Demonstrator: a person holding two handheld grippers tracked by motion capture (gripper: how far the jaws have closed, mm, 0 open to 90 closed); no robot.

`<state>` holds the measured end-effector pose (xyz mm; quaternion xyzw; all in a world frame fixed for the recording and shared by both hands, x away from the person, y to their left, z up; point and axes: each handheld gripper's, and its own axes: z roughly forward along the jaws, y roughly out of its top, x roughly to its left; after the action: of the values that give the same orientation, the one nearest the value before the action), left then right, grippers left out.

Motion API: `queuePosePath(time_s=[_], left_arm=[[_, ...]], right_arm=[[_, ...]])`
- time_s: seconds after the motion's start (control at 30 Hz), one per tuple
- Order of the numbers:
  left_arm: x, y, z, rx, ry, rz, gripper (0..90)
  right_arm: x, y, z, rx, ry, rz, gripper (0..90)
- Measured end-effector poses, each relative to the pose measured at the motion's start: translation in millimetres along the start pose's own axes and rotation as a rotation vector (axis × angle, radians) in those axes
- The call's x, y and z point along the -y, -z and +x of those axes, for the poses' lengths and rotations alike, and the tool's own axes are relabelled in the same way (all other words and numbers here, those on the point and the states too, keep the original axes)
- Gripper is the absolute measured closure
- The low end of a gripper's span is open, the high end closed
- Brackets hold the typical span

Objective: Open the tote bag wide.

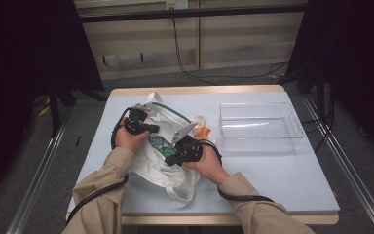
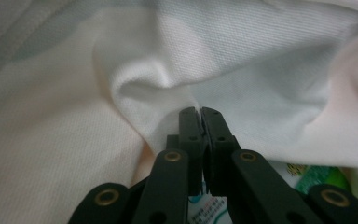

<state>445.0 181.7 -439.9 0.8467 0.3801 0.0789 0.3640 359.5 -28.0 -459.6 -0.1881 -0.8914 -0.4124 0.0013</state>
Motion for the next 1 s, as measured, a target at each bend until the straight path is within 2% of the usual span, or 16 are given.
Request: queuePosePath(time_s=[0.03, 0.13, 0.2, 0.27, 0.37, 0.4, 0.53, 0.6, 0.67, 0.8, 0.9, 1.0], left_arm=[[1.0, 3.3, -1.2, 0.008, 0.003, -0.006, 85.7], [4.6, 12.0, -6.6, 0.022, -0.002, -0.032, 84.6], [6.7, 17.1, -9.9, 0.036, -0.019, -0.031, 84.3], [8.7, 18.7, -12.8, 0.045, -0.035, -0.016, 83.6], [12.5, 18.0, -16.7, 0.063, -0.047, 0.005, 85.1], [14.1, 17.6, -17.6, 0.057, -0.054, 0.016, 85.2], [23.2, 15.4, -17.6, 0.081, -0.033, 0.029, 87.9], [27.1, 14.4, -18.4, 0.083, -0.026, 0.031, 88.1], [31.8, 13.4, -19.7, 0.098, -0.029, 0.044, 88.6], [37.8, 13.0, -22.3, 0.122, -0.024, 0.039, 89.9], [40.9, 13.7, -24.8, 0.137, -0.030, 0.037, 90.0], [43.5, 14.1, -28.3, 0.135, -0.058, 0.057, 90.0]], right_arm=[[-1.7, 2.1, -1.1, 0.009, -0.001, 0.003, 79.5], [-5.8, 7.4, -5.5, 0.011, -0.013, -0.015, 80.1], [-8.1, 10.5, -8.1, -0.002, -0.031, -0.029, 77.1], [-10.1, 12.9, -10.0, 0.010, -0.032, -0.020, 71.2], [-13.9, 18.4, -12.3, 0.011, -0.032, -0.029, 72.6], [-15.3, 20.1, -13.0, 0.015, -0.034, -0.032, 74.6], [-19.4, 29.7, -18.8, 0.040, -0.064, -0.081, 79.4], [-19.7, 30.3, -21.0, 0.072, -0.054, -0.053, 82.7], [-17.4, 25.6, -23.4, 0.064, -0.044, -0.026, 84.2], [-11.8, 13.5, -29.5, 0.092, -0.078, -0.007, 86.4], [-9.2, 5.7, -31.2, 0.099, -0.064, 0.011, 86.3], [-7.6, 1.0, -32.8, 0.118, -0.050, 0.039, 88.4]])
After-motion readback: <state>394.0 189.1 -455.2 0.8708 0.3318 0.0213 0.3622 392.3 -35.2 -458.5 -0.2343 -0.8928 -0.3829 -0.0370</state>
